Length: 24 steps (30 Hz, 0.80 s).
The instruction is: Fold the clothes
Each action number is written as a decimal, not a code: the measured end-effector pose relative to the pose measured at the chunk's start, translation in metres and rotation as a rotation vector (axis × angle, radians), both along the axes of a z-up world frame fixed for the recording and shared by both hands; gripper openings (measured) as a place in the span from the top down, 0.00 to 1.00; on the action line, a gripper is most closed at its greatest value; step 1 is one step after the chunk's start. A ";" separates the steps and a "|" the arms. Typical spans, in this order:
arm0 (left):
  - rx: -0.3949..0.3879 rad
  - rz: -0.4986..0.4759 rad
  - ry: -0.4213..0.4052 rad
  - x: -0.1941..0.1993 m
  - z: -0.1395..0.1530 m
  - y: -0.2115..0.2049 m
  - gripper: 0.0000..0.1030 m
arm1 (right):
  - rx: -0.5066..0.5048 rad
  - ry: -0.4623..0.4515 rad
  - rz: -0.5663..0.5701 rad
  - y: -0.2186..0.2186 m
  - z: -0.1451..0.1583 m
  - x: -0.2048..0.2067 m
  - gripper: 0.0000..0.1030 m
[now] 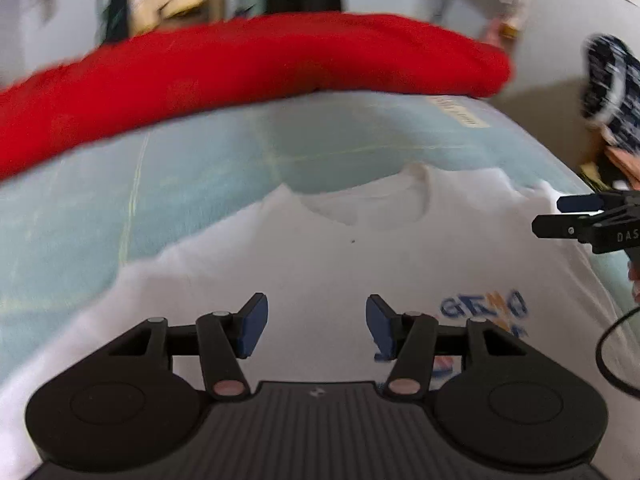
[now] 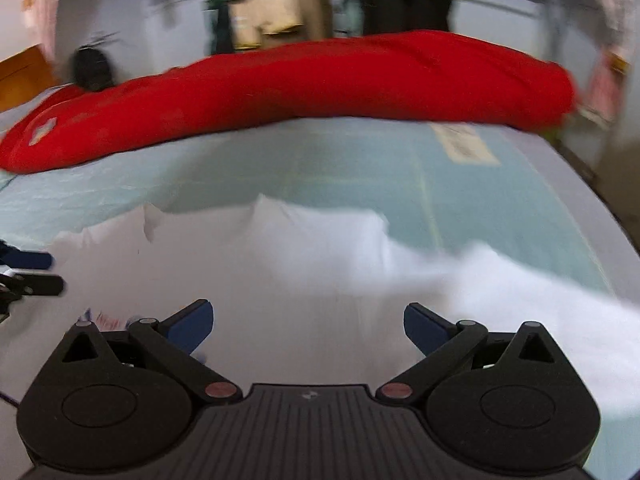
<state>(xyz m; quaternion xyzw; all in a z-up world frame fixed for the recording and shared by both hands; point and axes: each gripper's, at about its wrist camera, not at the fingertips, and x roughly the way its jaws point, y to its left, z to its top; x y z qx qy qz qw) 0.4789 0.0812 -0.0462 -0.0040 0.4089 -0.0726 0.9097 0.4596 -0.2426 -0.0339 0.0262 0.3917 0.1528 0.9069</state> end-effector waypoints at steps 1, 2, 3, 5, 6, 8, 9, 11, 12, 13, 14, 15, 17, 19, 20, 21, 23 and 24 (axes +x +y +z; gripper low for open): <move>0.004 0.034 0.016 0.002 -0.005 -0.002 0.46 | 0.005 0.001 0.037 -0.002 -0.003 0.014 0.00; 0.009 0.068 0.031 0.004 -0.009 -0.003 0.46 | 0.010 0.001 0.073 -0.003 -0.005 0.028 0.00; 0.013 0.101 0.047 0.005 -0.014 -0.005 0.46 | 0.014 0.002 0.110 -0.005 -0.008 0.041 0.00; 0.037 0.168 0.065 0.008 -0.020 -0.005 0.43 | 0.021 0.003 0.164 -0.007 -0.011 0.062 0.00; 0.055 0.197 0.069 0.007 -0.022 -0.002 0.43 | 0.019 0.003 0.166 -0.007 -0.010 0.063 0.00; 0.089 0.241 0.066 0.008 -0.024 0.007 0.43 | 0.016 0.004 0.170 -0.005 -0.009 0.065 0.00; 0.086 0.249 0.070 0.010 -0.024 0.013 0.43 | 0.014 0.004 0.172 -0.005 -0.008 0.065 0.00; 0.134 0.290 0.074 0.013 -0.022 0.023 0.46 | 0.011 0.005 0.176 -0.004 -0.007 0.067 0.00; 0.106 0.298 0.071 0.012 -0.017 0.028 0.50 | 0.009 0.005 0.177 -0.003 -0.007 0.068 0.00; 0.078 0.306 0.067 0.012 -0.011 0.033 0.50 | 0.008 0.005 0.179 -0.003 -0.006 0.069 0.00; 0.050 0.312 0.063 0.012 -0.005 0.039 0.48 | 0.006 0.005 0.181 -0.002 -0.005 0.069 0.00; 0.011 0.292 0.039 0.011 0.001 0.041 0.48 | 0.004 0.006 0.183 -0.001 -0.005 0.070 0.00; -0.033 0.244 0.021 0.013 0.008 0.038 0.48 | 0.001 0.006 0.187 0.000 -0.003 0.072 0.00; -0.078 0.158 0.016 0.018 0.009 0.032 0.46 | -0.002 0.007 0.190 0.001 -0.002 0.073 0.00; -0.077 0.122 0.022 0.024 0.005 0.028 0.46 | -0.008 0.009 0.204 0.006 -0.003 0.074 0.00; -0.077 0.086 0.028 0.030 0.001 0.024 0.46 | -0.018 0.014 0.229 0.016 -0.006 0.073 0.00; -0.069 0.040 0.046 0.043 -0.012 0.018 0.46 | -0.057 0.018 0.236 0.031 -0.020 0.077 0.00; -0.051 0.039 0.061 0.053 -0.020 0.017 0.45 | -0.079 0.019 0.233 0.038 -0.028 0.079 0.00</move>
